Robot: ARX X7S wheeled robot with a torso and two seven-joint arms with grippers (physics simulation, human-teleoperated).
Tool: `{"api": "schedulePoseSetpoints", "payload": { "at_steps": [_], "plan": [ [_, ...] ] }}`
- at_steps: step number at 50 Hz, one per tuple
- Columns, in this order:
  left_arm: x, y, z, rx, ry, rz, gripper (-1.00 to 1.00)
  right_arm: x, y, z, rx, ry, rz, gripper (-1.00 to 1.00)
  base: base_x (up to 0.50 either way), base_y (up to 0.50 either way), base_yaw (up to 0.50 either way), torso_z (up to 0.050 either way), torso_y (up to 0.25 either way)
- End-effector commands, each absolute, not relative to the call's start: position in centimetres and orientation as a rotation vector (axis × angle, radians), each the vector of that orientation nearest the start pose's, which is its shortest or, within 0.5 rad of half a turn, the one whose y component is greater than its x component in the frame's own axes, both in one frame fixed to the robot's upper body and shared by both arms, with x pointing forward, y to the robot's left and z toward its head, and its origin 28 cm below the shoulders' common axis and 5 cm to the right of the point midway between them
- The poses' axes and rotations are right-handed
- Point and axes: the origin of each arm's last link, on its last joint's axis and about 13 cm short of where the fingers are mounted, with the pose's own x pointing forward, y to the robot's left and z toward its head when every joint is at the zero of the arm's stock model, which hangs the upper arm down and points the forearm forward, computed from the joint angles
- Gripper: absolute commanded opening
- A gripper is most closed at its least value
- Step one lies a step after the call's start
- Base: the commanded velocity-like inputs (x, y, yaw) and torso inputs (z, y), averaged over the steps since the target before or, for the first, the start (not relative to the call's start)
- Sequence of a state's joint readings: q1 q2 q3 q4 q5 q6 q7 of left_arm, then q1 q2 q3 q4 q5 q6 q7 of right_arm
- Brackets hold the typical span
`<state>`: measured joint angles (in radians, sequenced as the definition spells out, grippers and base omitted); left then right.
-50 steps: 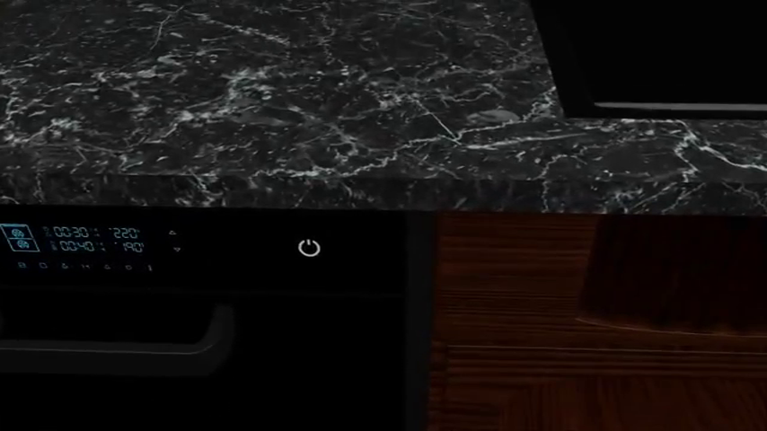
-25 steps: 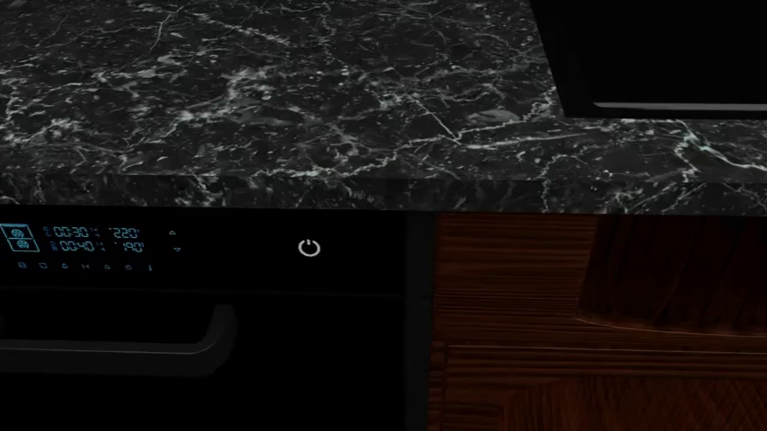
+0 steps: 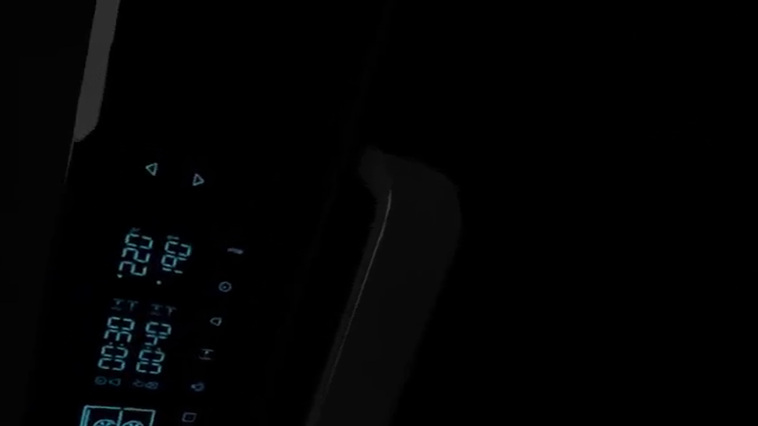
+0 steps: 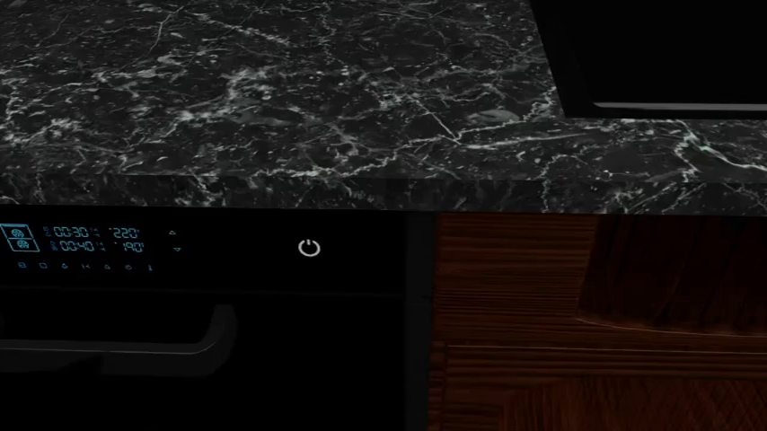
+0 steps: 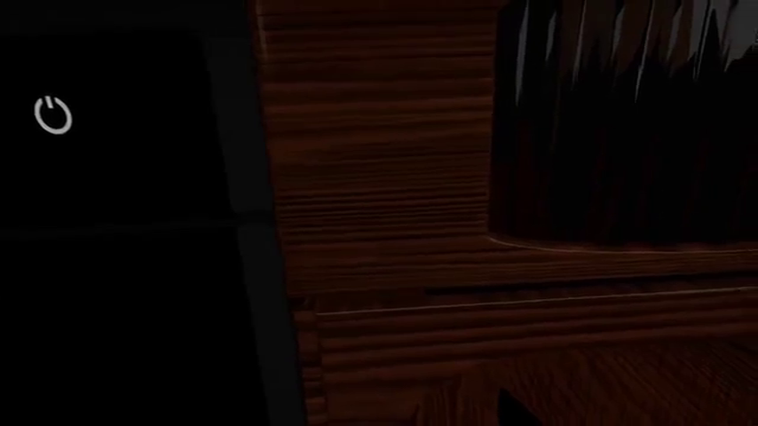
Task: Open the dishwasher door
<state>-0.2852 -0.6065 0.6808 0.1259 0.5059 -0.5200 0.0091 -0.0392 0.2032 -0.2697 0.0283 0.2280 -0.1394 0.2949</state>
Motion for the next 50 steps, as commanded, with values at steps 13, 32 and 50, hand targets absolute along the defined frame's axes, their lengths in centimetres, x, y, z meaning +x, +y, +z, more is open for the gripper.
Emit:
{"api": "schedulePoseSetpoints", "payload": {
  "at_steps": [13, 32, 50],
  "plan": [
    [27.3, 27.6, 6.2, 1.316, 0.126, -0.286, 1.0, 19.2, -9.4, 0.4, 0.045, -0.013, -0.054, 1.0, 0.0, 0.0, 0.0, 0.0, 0.0],
    [30.2, 28.5, 6.2, 1.397, 0.183, -0.268, 1.0, 19.1, -9.7, 0.4, 0.048, -0.017, -0.067, 1.0, 0.0, 0.0, 0.0, 0.0, 0.0],
    [31.5, 29.2, 6.1, 1.456, 0.237, -0.265, 1.0, 19.1, -9.9, 0.4, 0.048, -0.02, -0.08, 1.0, 0.0, 0.0, 0.0, 0.0, 0.0]
  ]
}}
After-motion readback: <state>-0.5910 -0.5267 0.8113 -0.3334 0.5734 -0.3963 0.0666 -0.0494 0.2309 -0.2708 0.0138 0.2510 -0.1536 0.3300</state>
